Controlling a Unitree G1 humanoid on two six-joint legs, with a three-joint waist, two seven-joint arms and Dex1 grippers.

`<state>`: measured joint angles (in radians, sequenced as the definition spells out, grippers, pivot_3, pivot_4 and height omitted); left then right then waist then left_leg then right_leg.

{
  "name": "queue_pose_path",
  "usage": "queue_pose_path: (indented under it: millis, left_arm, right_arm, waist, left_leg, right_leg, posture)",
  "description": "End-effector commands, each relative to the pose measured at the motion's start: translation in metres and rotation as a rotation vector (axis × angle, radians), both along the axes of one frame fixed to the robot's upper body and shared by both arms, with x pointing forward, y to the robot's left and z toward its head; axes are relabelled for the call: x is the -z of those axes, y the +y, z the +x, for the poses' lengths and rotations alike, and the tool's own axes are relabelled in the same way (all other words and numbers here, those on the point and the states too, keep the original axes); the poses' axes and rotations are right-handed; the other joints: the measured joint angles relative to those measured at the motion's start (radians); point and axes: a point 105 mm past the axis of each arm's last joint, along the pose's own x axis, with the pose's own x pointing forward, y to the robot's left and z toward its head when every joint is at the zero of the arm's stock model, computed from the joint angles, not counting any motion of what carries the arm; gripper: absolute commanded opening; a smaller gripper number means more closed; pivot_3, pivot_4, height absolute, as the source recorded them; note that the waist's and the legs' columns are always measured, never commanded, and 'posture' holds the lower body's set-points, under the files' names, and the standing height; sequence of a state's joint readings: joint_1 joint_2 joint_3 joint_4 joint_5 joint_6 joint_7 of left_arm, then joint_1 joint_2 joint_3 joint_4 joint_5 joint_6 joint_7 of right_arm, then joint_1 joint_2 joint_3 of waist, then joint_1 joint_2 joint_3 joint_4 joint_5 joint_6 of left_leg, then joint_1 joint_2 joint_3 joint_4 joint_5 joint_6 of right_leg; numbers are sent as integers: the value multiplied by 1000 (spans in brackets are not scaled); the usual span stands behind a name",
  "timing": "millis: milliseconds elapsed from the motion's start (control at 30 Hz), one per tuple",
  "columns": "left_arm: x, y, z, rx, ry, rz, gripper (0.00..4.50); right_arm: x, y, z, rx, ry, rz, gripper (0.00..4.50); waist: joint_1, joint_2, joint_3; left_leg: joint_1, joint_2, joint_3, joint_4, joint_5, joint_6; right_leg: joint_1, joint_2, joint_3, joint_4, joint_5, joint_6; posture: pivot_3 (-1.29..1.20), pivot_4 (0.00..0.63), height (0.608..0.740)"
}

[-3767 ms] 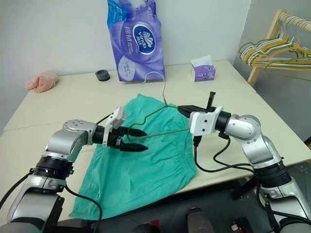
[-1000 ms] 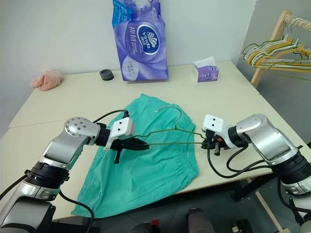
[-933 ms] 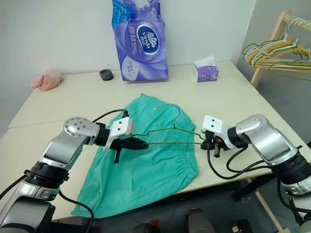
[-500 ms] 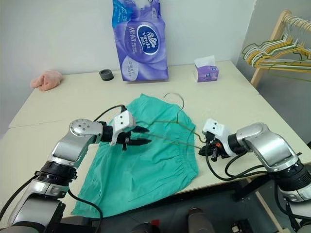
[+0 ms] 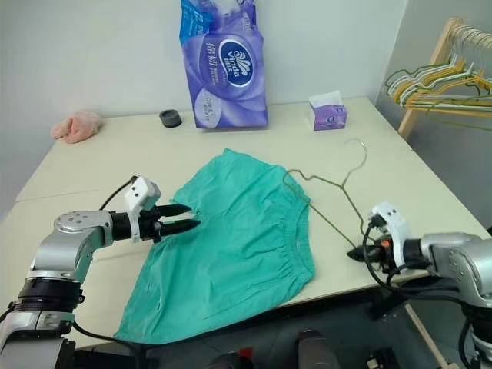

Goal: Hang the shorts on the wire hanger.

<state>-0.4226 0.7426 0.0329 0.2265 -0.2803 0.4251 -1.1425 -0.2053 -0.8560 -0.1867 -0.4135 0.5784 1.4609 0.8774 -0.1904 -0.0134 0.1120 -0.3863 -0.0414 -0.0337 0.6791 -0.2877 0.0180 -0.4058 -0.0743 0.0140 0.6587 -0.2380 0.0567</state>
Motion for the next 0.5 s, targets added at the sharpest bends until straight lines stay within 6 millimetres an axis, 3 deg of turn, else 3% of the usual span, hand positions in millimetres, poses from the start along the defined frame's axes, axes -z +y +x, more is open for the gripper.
queue_pose_path:
  millis: [33,267,500]
  left_arm:
    - [-22,-19,-3,96,-50,-26,2764]
    - [-26,-38,-17,199,-30,-55,2764]
    - [-27,-37,-19,198,-19,-64,2764]
  right_arm:
    - [-4,-7,-15,28,56,12,0]
    - [-1,-20,-19,112,130,52,0]
    - [8,-6,-23,76,174,91,0]
  waist:
    - [-3,0,0]
    - [-14,0,0]
    - [-12,0,0]
  left_leg:
    - [0,0,0,0,0,0]
    - [1,1,1,-1,0,1]
    - [1,1,2,-1,0,1]
  right_leg:
    - [0,0,0,0,0,0]
    - [0,3,1,0,0,0]
    - [0,5,1,0,-1,0]
  posture:
    - [-337,105,740]
    - [-332,104,740]
    - [-325,103,740]
